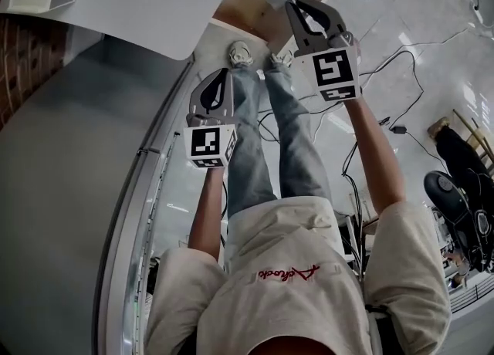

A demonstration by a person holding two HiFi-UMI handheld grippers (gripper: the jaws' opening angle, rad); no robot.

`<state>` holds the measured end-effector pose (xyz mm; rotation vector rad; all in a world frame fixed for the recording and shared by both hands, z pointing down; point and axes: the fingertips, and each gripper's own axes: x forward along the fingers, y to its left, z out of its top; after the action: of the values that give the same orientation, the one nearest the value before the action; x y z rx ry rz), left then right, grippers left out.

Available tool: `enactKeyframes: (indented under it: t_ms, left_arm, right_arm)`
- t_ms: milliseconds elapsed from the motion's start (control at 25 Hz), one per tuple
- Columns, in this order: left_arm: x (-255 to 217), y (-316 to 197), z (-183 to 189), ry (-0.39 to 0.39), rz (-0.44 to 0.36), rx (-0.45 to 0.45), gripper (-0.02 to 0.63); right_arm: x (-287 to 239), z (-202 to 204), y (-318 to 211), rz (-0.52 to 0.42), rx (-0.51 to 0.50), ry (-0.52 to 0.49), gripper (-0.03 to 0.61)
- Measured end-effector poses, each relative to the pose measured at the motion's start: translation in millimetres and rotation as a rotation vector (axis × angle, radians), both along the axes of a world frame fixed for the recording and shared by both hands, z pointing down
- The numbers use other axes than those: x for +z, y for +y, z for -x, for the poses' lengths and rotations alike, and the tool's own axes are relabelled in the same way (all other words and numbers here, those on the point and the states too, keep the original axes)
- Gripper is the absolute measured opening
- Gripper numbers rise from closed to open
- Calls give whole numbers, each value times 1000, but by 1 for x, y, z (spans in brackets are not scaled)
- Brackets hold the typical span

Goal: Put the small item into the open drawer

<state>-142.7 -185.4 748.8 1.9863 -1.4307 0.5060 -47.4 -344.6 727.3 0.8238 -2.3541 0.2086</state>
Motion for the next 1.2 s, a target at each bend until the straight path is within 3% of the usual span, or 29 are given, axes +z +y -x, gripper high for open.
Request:
enactKeyframes:
  t_ms: [240,440,600,720,800,880,960,1200]
  left_arm:
    - [7,6,8,4,6,-36,9]
    - [13,13,19,4,5,-61,9]
    - [6,14,23,3,4,-77,9]
    - [8,16,27,3,7,-84,9]
    - [16,17,30,10,8,-89,9]
    - [19,16,34,11,10,-89,9]
    - [16,16,38,9,13,-87,9]
    - [11,18,36,7,4,-72,9]
  right_arm:
    - [33,26,-32,-144,-310,271,14]
    - [80,48,-17,-237,-663,520,14]
    - [104,55,9,-274,-960,675,14]
    - [132,51,25,-263,-1125,759,14]
    - [149,48,32,-212,-1167,774,23]
    - [153,48,32,-157,-1155,764,131]
    - [148,51,30,-144,-1134,751,140]
    - [119,53,29,-219,-1015,672,124]
